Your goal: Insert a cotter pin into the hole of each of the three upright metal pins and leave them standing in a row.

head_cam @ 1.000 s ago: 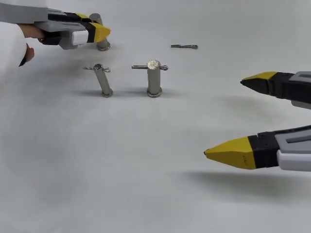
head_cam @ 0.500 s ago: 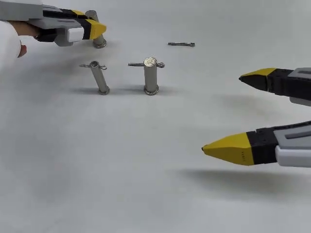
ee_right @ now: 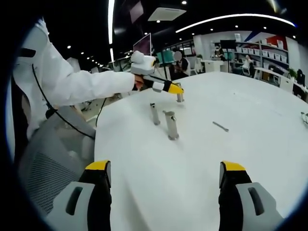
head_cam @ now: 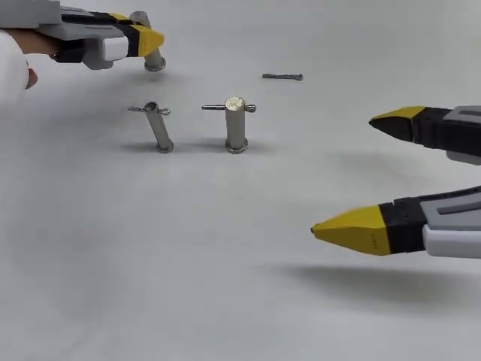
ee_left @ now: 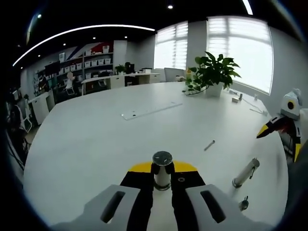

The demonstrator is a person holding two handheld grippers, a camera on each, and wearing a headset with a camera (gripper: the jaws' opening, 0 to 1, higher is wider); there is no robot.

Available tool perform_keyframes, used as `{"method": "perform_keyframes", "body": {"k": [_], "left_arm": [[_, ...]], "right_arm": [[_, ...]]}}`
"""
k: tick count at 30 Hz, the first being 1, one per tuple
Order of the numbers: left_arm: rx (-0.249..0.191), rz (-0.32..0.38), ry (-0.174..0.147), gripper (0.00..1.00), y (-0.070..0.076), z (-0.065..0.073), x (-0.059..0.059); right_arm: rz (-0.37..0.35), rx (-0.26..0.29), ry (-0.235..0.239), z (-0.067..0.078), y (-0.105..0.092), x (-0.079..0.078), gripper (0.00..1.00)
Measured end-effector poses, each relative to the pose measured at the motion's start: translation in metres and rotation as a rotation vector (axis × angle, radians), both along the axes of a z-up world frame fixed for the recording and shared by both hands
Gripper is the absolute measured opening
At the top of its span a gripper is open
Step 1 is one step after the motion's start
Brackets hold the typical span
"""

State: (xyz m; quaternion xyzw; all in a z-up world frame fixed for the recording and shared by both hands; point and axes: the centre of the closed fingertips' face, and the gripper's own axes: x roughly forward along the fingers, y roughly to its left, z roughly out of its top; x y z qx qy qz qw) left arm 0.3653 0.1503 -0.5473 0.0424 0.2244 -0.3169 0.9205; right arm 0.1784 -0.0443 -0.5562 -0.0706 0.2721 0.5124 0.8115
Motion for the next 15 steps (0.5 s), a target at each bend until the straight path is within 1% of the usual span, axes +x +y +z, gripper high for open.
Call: {"method": "perform_keyframes", "body": {"k": [2, 4, 8, 10, 14, 15], "left_arm": [[0.001, 0.006, -0.001, 0.09, 0.003, 0.004, -0.002], [-0.002, 0.018, 0.002, 0.09, 0.007, 0.01, -0.006], [0.008, 0.015, -0.005, 0.09, 0.011, 0.022, -0.018], [0.006, 0.015, -0.004, 0.09, 0.012, 0.028, -0.024], [0.008, 0.014, -0.016, 0.09, 0.013, 0.04, -0.034], [-0.003, 0.015, -0.013, 0.09, 0.012, 0.044, -0.038]], "right_arm": [[-0.001, 0.003, -0.005, 0.002, 0.0, 0.001, 0.91], [0.0, 0.007, -0.011, 0.005, 0.001, 0.003, 0.91], [0.001, 0.008, -0.032, 0.01, 0.002, 0.006, 0.91], [0.001, 0.009, -0.039, 0.011, 0.002, 0.007, 0.91], [0.004, 0.013, -0.05, 0.015, 0.002, 0.006, 0.91], [0.01, 0.015, -0.055, 0.017, 0.002, 0.005, 0.91]]}}
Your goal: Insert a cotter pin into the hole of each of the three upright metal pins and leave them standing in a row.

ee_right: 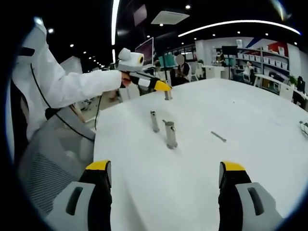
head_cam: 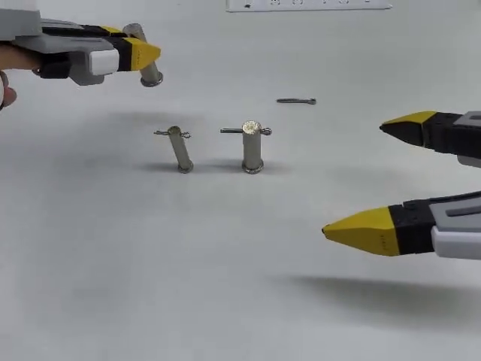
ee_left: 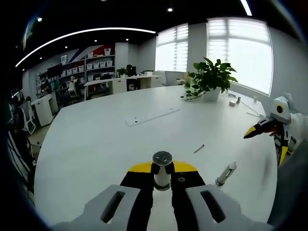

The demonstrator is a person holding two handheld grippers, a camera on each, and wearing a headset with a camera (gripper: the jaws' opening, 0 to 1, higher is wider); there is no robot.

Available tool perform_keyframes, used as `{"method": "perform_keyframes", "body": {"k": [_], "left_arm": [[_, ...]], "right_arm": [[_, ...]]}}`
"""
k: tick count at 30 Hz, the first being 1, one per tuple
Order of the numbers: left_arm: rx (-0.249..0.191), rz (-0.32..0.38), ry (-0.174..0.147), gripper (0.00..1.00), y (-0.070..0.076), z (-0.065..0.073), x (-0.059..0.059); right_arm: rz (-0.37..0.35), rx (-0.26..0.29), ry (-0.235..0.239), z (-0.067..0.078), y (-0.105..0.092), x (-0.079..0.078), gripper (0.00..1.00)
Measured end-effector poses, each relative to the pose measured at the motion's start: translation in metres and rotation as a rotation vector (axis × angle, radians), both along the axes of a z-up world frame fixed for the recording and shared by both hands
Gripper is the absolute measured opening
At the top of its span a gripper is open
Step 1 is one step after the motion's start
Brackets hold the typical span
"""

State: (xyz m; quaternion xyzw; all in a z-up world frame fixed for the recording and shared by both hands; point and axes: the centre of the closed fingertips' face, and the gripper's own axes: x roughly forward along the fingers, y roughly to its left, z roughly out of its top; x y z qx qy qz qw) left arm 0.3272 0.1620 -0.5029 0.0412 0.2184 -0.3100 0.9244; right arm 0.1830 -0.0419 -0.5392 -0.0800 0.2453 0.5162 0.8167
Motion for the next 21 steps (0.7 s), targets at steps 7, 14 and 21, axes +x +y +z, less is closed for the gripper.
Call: {"method": "perform_keyframes", "body": {"k": [7, 14, 21], "left_arm": [[-0.041, -0.019, -0.022, 0.09, -0.016, 0.026, -0.021], [-0.058, -0.064, -0.051, 0.09, -0.038, 0.045, -0.042], [-0.032, -0.121, -0.037, 0.09, -0.054, 0.038, -0.063]], "right_arm": [[-0.014, 0.014, -0.006, 0.002, -0.001, 0.0, 0.92], [-0.023, 0.016, -0.008, 0.004, -0.006, -0.001, 0.91], [-0.018, 0.024, -0.016, 0.006, -0.004, -0.002, 0.92]]}}
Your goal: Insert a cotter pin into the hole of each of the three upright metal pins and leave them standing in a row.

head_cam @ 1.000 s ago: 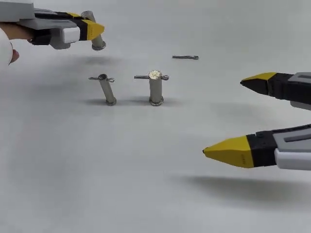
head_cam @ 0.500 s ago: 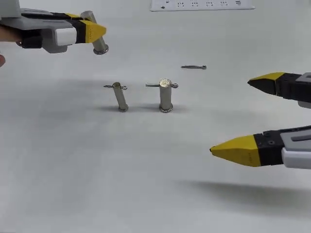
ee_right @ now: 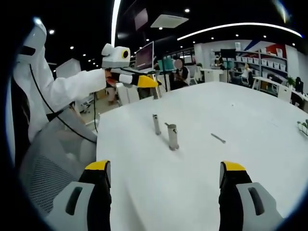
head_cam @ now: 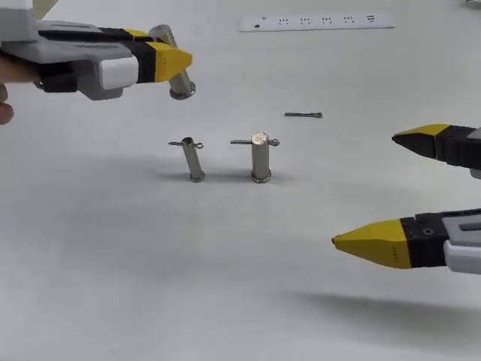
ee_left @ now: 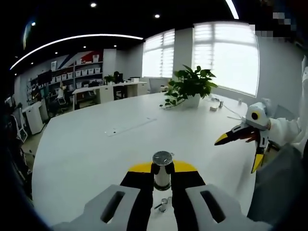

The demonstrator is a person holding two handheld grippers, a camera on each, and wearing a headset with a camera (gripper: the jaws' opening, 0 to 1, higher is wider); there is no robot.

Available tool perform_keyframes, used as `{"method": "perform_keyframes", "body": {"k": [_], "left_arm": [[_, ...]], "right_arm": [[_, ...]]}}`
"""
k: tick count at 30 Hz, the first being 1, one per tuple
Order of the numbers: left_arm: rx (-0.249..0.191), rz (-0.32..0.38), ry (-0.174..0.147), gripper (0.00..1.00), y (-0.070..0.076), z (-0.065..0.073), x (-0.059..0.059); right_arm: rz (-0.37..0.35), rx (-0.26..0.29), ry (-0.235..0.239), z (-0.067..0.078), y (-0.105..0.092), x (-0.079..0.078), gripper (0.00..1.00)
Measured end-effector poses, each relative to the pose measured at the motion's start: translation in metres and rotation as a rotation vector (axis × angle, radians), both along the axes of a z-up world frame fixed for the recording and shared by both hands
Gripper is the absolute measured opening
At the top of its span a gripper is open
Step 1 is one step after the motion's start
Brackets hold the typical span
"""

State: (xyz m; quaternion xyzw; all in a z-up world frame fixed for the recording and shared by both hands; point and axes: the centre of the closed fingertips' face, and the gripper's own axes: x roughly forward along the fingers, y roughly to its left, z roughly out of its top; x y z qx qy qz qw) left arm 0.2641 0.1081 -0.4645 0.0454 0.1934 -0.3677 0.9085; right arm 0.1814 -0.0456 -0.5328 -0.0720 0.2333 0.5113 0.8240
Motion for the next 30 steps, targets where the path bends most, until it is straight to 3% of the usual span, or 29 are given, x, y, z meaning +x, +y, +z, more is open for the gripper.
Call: {"method": "perform_keyframes", "body": {"k": [15, 20, 30], "left_arm": [[-0.043, -0.064, 0.053, 0.09, -0.034, -0.03, -0.045], [-0.062, -0.055, 0.077, 0.1, -0.04, -0.042, -0.055], [-0.043, -0.075, 0.101, 0.1, -0.047, -0.06, -0.067]], "right_arm": [[0.017, 0.0, 0.013, -0.003, 0.003, -0.003, 0.91], [0.015, -0.006, 0.016, -0.004, 0.001, -0.003, 0.91], [0.035, -0.003, 0.018, -0.003, 0.007, -0.007, 0.91]]}}
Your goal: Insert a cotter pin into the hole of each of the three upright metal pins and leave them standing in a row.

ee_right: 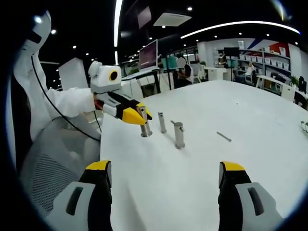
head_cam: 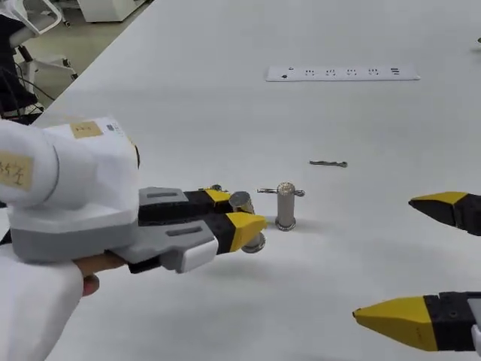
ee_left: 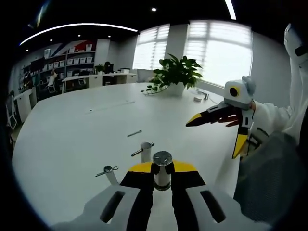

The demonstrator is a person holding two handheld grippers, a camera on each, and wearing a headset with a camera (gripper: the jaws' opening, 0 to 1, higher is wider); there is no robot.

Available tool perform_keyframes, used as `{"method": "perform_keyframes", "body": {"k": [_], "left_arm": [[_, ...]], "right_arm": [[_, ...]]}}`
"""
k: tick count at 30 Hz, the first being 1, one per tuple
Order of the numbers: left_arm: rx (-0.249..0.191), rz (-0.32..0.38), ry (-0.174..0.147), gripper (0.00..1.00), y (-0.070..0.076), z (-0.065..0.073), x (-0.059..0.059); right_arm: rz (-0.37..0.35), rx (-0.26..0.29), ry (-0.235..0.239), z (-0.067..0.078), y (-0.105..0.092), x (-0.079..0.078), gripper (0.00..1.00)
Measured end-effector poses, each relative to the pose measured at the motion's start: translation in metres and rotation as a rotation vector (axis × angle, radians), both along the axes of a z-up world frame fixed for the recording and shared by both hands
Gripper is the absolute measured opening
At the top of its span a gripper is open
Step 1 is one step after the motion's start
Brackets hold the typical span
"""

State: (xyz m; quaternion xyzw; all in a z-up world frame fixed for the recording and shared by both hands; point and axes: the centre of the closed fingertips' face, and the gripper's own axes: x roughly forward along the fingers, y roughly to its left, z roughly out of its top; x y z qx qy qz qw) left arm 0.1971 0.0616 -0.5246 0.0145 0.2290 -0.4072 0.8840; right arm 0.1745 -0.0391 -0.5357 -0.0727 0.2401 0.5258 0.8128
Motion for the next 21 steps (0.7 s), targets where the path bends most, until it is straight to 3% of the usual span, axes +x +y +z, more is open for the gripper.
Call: {"method": "perform_keyframes", "body": {"k": [4, 17, 21], "left_arm": [[0.008, -0.009, -0.005, 0.1, -0.002, -0.008, -0.003], [0.069, -0.008, 0.037, 0.1, 0.002, -0.036, -0.008], [0.082, -0.009, 0.035, 0.1, 0.002, -0.04, -0.008]], "right_arm": [[0.001, 0.005, 0.002, 0.001, 0.002, -0.002, 0.9], [0.002, 0.003, 0.006, -0.002, 0.001, -0.009, 0.9], [-0.006, 0.001, 0.009, -0.003, 0.0, -0.008, 0.89]]}}
